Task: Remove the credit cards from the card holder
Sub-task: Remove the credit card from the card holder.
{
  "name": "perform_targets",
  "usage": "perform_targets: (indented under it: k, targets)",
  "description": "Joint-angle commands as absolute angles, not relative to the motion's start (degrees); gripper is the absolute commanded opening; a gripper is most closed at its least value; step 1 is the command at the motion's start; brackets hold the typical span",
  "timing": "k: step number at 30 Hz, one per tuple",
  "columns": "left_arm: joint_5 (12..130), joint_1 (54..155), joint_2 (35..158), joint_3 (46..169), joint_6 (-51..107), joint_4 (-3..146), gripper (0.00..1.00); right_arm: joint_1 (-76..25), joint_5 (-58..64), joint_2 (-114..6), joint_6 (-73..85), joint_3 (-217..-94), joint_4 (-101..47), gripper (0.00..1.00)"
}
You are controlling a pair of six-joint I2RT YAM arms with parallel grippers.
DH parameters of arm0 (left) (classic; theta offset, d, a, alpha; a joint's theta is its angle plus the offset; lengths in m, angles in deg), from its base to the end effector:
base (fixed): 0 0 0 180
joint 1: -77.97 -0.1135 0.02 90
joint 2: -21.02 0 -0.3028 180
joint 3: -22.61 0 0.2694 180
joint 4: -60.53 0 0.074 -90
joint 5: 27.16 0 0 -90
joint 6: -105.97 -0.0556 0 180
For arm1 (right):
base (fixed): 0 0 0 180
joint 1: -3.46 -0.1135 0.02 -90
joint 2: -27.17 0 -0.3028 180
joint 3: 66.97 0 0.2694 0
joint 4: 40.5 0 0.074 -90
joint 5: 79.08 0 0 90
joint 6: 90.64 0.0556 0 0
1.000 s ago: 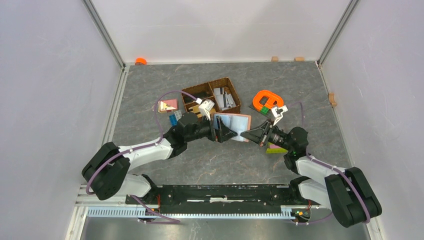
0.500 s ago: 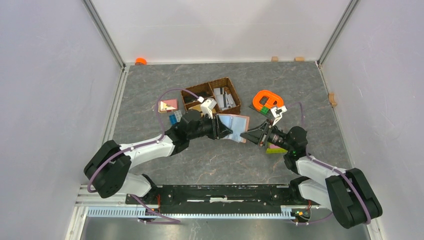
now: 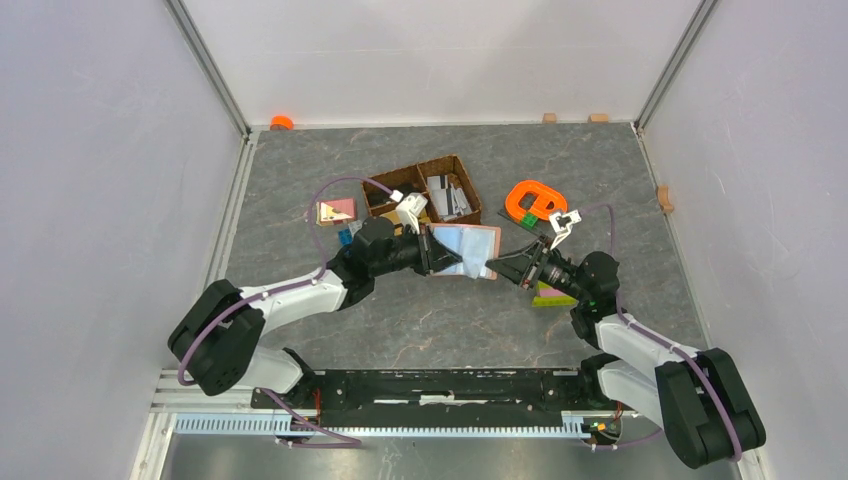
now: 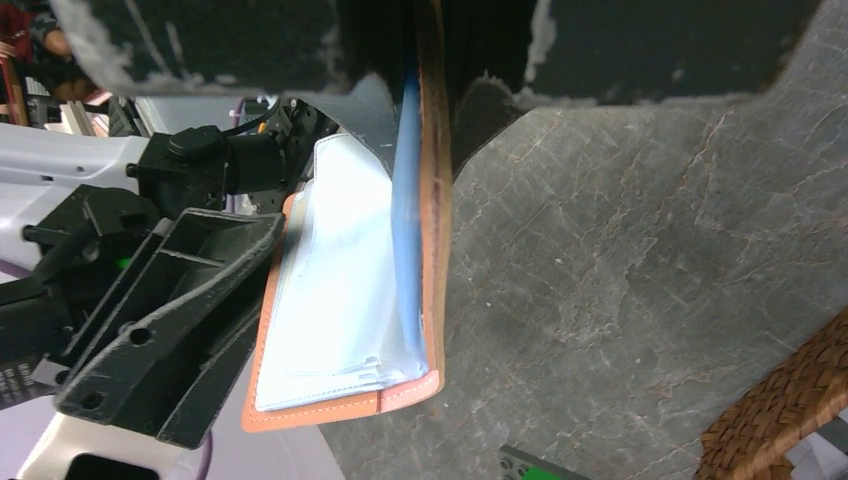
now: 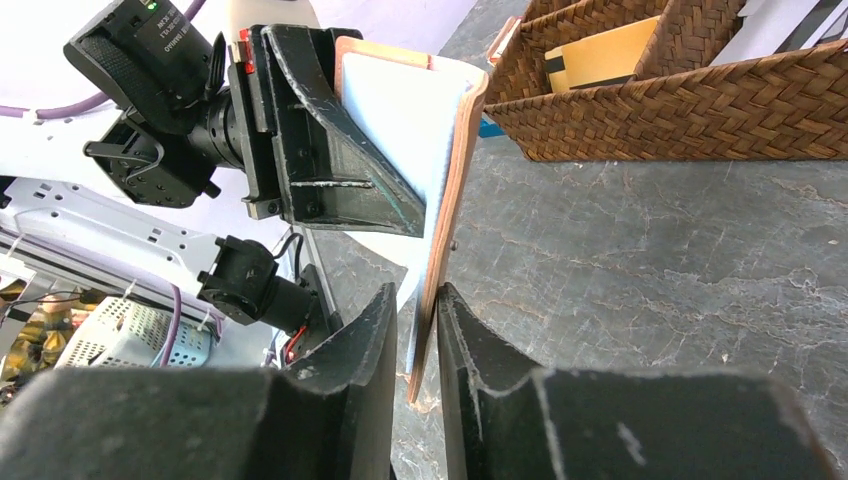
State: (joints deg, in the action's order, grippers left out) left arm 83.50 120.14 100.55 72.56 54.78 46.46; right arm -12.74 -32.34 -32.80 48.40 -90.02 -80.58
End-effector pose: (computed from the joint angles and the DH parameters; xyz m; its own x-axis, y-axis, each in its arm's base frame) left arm 0.2245 -0.2298 0.2446 -0.7060 -0.1517 -0.6917 0.5616 0.4751 -0.6774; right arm 0.1797 0.0919 0.2201 -0.6149 0.3940 -0.6831 -0.6039 0.3217 0.7293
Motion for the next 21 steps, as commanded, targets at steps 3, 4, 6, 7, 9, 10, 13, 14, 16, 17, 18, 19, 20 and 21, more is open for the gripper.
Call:
perform_targets:
  k: [3,4,6,7,9,10,13,14,16,17,18,19,20,21]
  targets:
    - [87.6,119.7,100.1,71.2,58.3,37.7,0.02,-12.5,-32.2,-32.5,47.7,-91.5,-82.0,0.21]
    - [88.1,119.6,100.0,71.0,58.6,36.7,0.02,-12.5,-32.2,-32.6,47.7,-91.5,-82.0,0.19]
    - [88.7,119.2,100.0,70.6,59.3,35.6,0.02,-12.5,-32.3,-32.7,47.9,-91.4,-82.3,0.2]
    - [88.8,119.0,100.0,70.6,59.6,35.5,0.02,-12.5,-32.3,-32.6,48.0,-91.4,-82.5,0.23]
    - [89.0,118.4,100.3,70.2,60.7,34.9,0.02,-12.4,-32.4,-32.3,48.1,-91.3,-82.6,0.26]
    - [89.4,117.9,100.4,69.8,61.5,34.0,0.02,-12.4,-32.1,-32.1,47.9,-91.3,-82.5,0.25]
    - [92.5,117.0,101.6,68.9,64.0,28.5,0.02,-12.2,-31.8,-32.1,47.4,-91.2,-81.9,0.17]
    - [93.4,117.0,102.0,69.0,64.4,27.6,0.02,-12.3,-32.1,-32.4,47.4,-91.4,-81.9,0.17]
    - [94.0,117.0,102.6,69.1,65.2,26.7,0.02,-12.3,-32.6,-32.9,47.6,-91.4,-82.6,0.15]
    - [94.0,117.0,102.7,69.0,65.4,26.7,0.02,-12.3,-32.7,-33.0,48.0,-91.4,-82.9,0.13]
    - [93.9,117.0,102.8,69.0,65.3,26.6,0.02,-12.3,-32.8,-33.2,48.1,-91.4,-83.3,0.09]
    - [94.1,117.0,102.8,69.1,65.2,26.6,0.02,-12.4,-32.8,-33.3,48.3,-91.3,-83.4,0.07]
    - [94.4,117.0,102.9,69.2,65.2,26.5,0.02,-12.4,-32.8,-33.5,48.4,-91.3,-83.6,0.07]
    - [94.5,117.0,103.0,69.3,65.2,26.3,0.02,-12.5,-33.0,-33.6,48.4,-91.3,-83.9,0.07]
